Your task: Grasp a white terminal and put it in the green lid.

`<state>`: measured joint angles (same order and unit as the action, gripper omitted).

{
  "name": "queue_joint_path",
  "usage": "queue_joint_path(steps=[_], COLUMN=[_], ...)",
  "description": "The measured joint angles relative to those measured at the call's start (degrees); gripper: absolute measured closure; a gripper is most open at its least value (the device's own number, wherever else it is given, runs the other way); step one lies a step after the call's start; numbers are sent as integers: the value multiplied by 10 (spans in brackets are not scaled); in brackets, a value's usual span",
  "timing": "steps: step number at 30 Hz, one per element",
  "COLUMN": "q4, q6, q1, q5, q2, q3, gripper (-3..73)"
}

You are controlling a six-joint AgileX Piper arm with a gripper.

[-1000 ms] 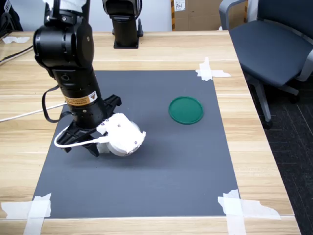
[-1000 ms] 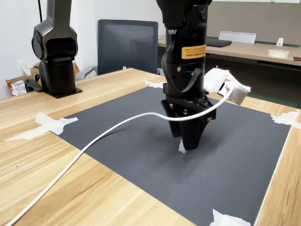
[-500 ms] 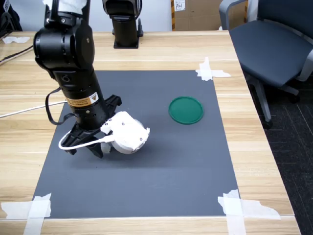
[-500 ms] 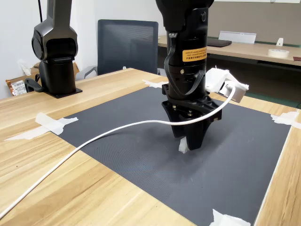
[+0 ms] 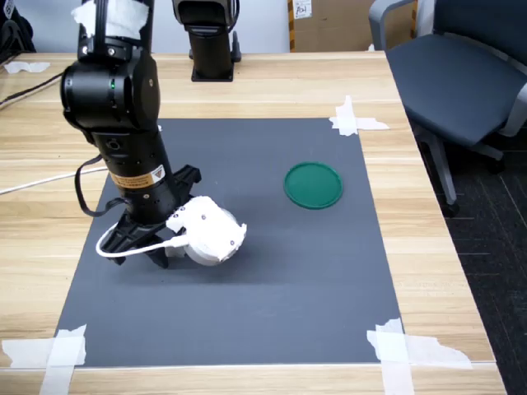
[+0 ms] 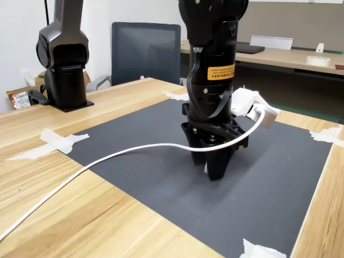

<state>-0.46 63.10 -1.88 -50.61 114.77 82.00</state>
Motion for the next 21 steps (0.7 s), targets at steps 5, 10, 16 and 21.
queue_joint_path(steps=[5, 10, 16, 21], q4=[-1, 5, 5, 17], q6=[0, 0, 0, 0], q1=[0, 0, 0, 0], q5=[0, -2, -1, 13], q2=[0, 0, 1, -2], q3=[0, 0, 0, 0], gripper=[242, 298, 452, 598])
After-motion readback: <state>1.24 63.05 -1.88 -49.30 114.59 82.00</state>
